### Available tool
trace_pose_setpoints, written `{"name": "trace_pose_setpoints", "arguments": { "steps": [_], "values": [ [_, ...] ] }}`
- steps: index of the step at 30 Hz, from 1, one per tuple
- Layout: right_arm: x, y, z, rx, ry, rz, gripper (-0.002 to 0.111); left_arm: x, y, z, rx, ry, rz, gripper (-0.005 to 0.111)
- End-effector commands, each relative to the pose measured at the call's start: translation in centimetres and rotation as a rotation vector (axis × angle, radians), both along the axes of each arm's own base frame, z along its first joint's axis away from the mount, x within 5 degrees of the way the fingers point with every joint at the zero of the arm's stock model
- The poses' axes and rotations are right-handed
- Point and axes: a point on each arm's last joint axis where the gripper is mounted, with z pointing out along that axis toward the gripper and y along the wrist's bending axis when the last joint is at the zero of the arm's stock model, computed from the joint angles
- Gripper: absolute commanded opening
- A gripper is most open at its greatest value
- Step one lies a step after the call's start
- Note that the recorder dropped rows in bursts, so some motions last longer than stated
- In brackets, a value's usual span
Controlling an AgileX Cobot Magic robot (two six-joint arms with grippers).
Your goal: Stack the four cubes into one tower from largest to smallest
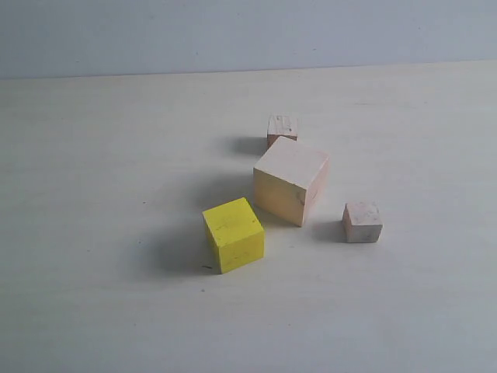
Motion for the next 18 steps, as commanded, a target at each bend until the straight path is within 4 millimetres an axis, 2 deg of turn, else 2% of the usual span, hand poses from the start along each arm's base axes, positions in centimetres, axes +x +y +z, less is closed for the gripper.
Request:
{"name": "trace_pose_setpoints", "arguments": {
  "steps": [1, 4, 7, 10, 12, 14, 15, 18],
  "values": [
    [2.0, 0.3, 2.3, -0.054, 0.180, 0.024, 0.000, 0.0, 0.0, 0.1, 0.004, -0.014, 0.001, 0.000],
    [3.8, 1.5, 2.5, -0.118, 0.316, 0.156, 0.000, 0.0, 0.0, 0.1, 0.004, -0.014, 0.001, 0.000],
    [5.8, 3.4, 1.6, -0.204, 0.485, 0.356, 0.000, 0.0, 0.0, 0.1, 0.004, -0.014, 0.001, 0.000],
    [7.6, 4.8, 0.0, -0.202, 0.645, 0.481, 0.000, 0.0, 0.0, 0.1, 0.004, -0.014, 0.001, 0.000],
    [9.4, 5.5, -1.6, -0.115, 0.782, 0.518, 0.000, 0.0, 0.0, 0.1, 0.004, -0.014, 0.001, 0.000],
    [11.0, 6.1, -2.7, 0.069, 0.883, 0.507, 0.000, 0.0, 0.0, 0.1, 0.004, -0.014, 0.001, 0.000],
    [12.0, 6.3, -3.0, 0.165, 0.887, 0.488, 0.000, 0.0, 0.0, 0.1, 0.004, -0.014, 0.001, 0.000],
    [13.8, 6.0, -3.3, 0.244, 0.832, 0.410, 0.000, 0.0, 0.0, 0.1, 0.004, -0.014, 0.001, 0.000]
  ]
}}
